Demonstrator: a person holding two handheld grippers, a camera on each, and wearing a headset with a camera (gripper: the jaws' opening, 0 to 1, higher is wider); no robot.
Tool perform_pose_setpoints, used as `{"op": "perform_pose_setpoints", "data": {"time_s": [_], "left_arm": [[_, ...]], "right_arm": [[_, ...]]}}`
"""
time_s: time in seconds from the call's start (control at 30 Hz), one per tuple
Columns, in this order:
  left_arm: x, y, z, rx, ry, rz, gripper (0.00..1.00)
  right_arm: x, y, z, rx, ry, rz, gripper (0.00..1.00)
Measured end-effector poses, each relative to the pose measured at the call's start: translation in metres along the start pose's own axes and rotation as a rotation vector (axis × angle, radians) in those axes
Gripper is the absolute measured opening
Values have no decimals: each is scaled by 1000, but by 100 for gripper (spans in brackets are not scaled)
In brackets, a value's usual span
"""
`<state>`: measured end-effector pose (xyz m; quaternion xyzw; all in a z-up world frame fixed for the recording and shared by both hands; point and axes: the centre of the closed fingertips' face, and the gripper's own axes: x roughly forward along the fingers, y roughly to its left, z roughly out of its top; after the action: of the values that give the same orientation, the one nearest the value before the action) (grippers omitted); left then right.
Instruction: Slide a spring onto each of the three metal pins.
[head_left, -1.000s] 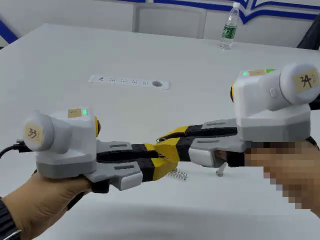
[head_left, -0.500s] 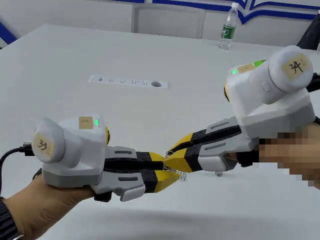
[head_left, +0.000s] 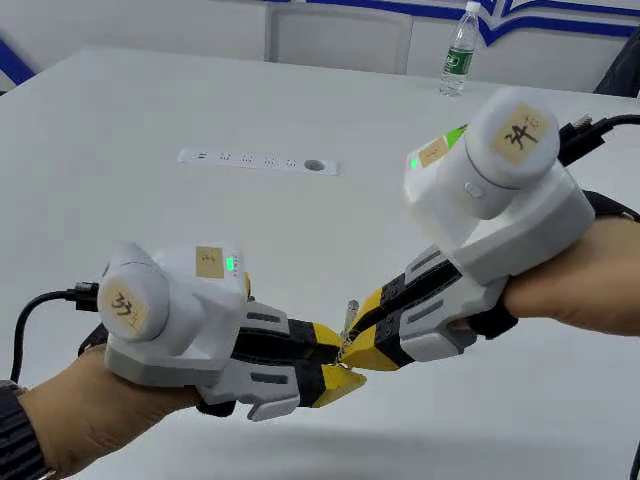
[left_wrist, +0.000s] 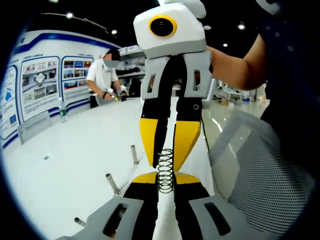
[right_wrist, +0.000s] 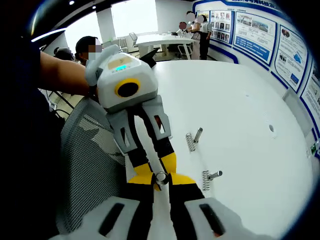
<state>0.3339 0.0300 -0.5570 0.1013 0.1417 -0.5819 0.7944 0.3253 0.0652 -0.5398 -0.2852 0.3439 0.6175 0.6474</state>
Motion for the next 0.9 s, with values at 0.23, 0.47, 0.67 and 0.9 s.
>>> {"op": "perform_pose_setpoints", "data": {"time_s": [0.23,0.47,0.67,0.9], "left_arm": [[2,-2,-3,12,24,-5,10],[3,-1,-2,13,13,-7,13],[0,1,-4,-9,15,-1,20],[-12,6,-8,-37,3,14,26]], "right_arm": [[1,-2,-6,-11,32,1,12],[-2,-5,-6,-4,31,-12,12],[-9,-10,-8,6,35,-26,12],[-23,-20,-20,21,59,-56,12]]}}
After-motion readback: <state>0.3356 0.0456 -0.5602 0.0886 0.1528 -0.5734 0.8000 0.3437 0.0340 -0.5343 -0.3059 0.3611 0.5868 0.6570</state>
